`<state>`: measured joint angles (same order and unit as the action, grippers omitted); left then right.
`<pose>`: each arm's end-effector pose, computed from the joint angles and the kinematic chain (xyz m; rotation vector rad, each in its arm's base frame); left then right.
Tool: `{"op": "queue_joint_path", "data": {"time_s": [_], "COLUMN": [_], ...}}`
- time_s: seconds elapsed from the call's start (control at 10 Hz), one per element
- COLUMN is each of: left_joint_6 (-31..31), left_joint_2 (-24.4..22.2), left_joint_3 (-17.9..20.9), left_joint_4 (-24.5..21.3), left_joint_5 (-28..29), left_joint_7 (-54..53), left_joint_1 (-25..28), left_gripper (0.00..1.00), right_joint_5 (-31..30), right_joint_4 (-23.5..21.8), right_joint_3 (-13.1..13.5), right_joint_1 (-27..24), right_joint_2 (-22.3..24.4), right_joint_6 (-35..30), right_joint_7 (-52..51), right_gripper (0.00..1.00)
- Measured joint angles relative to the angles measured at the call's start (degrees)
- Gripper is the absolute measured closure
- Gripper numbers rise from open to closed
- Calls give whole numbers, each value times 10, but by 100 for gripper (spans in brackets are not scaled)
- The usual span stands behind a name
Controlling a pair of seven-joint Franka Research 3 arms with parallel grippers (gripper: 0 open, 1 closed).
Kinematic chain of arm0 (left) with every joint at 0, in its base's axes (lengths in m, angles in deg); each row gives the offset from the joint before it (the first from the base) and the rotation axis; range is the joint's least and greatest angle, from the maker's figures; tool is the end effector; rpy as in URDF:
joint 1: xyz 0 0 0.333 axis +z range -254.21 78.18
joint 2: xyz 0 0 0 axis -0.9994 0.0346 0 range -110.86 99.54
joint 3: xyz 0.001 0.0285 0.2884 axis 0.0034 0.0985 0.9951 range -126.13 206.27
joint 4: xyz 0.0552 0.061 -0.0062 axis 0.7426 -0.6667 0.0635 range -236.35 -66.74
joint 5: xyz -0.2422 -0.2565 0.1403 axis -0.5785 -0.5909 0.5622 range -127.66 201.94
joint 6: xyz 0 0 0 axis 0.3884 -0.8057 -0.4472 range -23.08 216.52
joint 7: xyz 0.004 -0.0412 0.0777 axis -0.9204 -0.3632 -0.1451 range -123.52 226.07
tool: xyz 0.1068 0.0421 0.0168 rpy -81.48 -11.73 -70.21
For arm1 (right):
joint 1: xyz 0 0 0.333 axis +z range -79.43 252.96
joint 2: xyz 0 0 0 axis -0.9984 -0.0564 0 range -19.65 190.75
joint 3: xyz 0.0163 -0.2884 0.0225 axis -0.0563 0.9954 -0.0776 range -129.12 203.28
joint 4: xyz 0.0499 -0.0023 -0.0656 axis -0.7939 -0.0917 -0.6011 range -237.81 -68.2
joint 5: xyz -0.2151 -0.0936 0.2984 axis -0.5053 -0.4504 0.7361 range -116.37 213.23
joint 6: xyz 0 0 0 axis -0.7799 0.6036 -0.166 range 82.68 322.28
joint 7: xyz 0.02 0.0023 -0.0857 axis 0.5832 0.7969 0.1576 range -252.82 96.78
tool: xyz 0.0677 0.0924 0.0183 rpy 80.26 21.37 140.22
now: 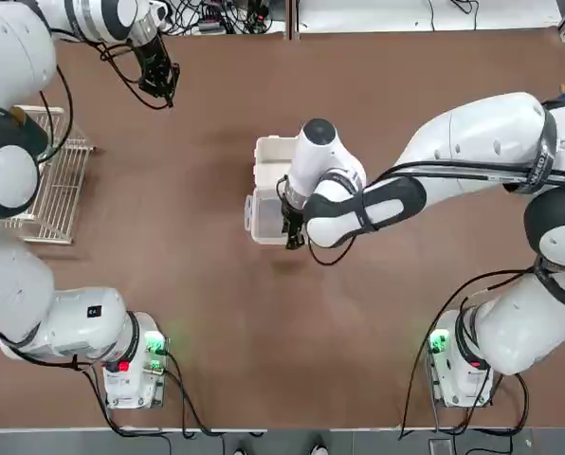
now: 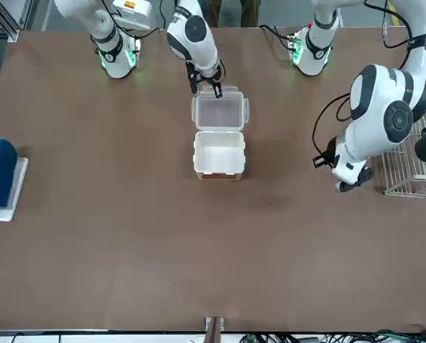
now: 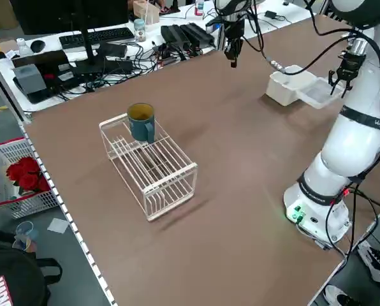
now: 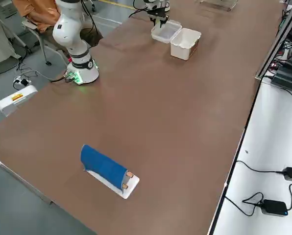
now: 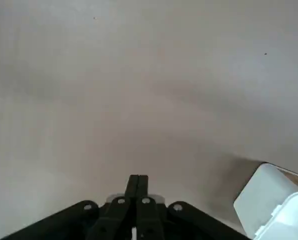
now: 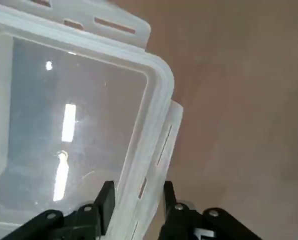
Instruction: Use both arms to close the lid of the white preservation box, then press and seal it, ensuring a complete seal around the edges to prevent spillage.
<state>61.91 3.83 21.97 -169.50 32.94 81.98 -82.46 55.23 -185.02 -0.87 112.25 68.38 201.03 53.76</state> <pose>0.5488 -0.1235 0.3751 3.0266 0.5313 -0.2751 0.2526 0.5013 0.2746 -2.4076 1.8628 0.4111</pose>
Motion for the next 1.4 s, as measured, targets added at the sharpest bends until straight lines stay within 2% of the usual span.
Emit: {"op": "queue_joint_path", "data": {"time_s": [0.2, 0.6, 0.8, 1.1, 1.4], "left_joint_6": [0, 0, 0, -2, -2], "left_joint_2": [-5, -9, -12, -13, -16], "left_joint_3": [0, 1, 1, 1, 1], "left_joint_4": [0, 0, 0, 0, 1], "left_joint_5": [0, 0, 0, 0, 0], "left_joint_7": [0, -2, -2, -2, -2], "left_joint_1": [4, 14, 19, 19, 19], "left_gripper": [99, 99, 99, 99, 99], "right_joint_5": [0, 0, 1, 3, 10], "right_joint_4": [1, 1, 1, 9, 32], "right_joint_3": [3, 3, 3, 3, 2], "right_joint_1": [0, 0, -1, -3, -10], "right_joint_2": [0, 0, 0, 0, 0], "right_joint_6": [0, -5, -7, -18, -58], "right_joint_7": [1, 7, 18, 29, 29], "right_gripper": [60, 86, 94, 95, 95]}}
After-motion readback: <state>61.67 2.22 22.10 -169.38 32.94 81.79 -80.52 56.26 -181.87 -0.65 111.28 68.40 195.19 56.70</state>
